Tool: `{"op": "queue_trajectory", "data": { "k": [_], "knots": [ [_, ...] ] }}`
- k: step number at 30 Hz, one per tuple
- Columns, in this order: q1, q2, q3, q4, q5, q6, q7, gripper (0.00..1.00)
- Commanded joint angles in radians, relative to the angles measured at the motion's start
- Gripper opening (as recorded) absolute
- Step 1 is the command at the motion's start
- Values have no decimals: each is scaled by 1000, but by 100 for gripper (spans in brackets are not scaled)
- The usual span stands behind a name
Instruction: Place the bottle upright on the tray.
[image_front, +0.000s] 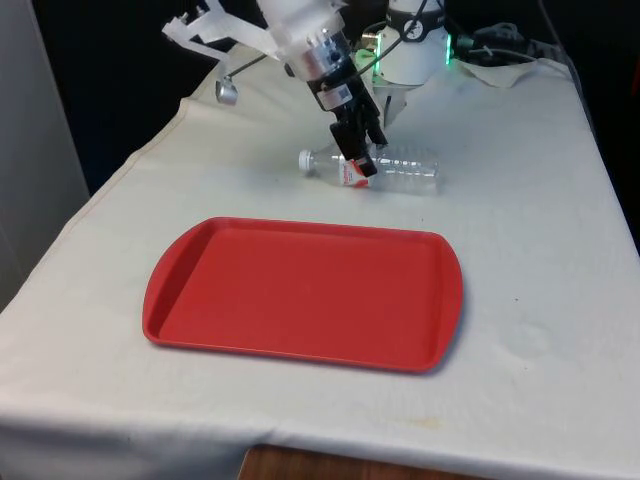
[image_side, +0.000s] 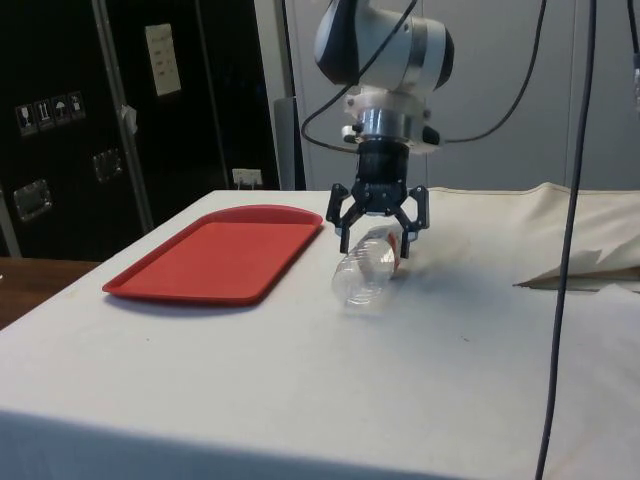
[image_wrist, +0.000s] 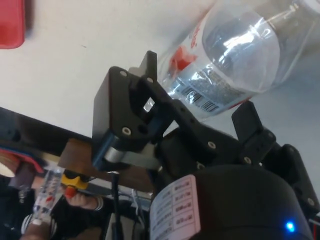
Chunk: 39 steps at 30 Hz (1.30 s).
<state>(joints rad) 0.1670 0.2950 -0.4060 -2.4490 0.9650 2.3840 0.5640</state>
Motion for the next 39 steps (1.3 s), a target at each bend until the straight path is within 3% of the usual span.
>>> {"op": "queue_trajectory", "data": {
  "k": [1, 3, 4, 5, 12, 13, 14, 21, 22, 23, 24, 30, 31, 39],
  "knots": [
    [-10, 1, 2, 7, 21, -17, -20, 100],
    [-13, 9, -10, 14, 36, -43, -42, 100],
    [-4, 9, -14, 10, 22, -34, -28, 100],
    [-14, 12, -13, 16, 40, -51, -49, 100],
    [-19, 37, -51, 39, 64, -128, -99, 100],
    [-10, 37, -58, 36, 54, -124, -90, 100],
    [-20, 41, -56, 42, 67, -139, -105, 100],
    [-23, 89, -98, 85, 77, -215, -138, 100],
    [-13, 78, -102, 75, 67, -203, -127, 100],
    [-24, 99, -102, 93, 79, -222, -141, 100],
    [-25, 108, -106, 100, 80, -229, -144, 100],
    [-23, 160, -130, 137, 89, -264, -162, 100],
    [-18, 163, -132, 138, 81, -262, -156, 100],
    [-19, 166, -136, 141, 86, -272, -162, 100]
  ]
}}
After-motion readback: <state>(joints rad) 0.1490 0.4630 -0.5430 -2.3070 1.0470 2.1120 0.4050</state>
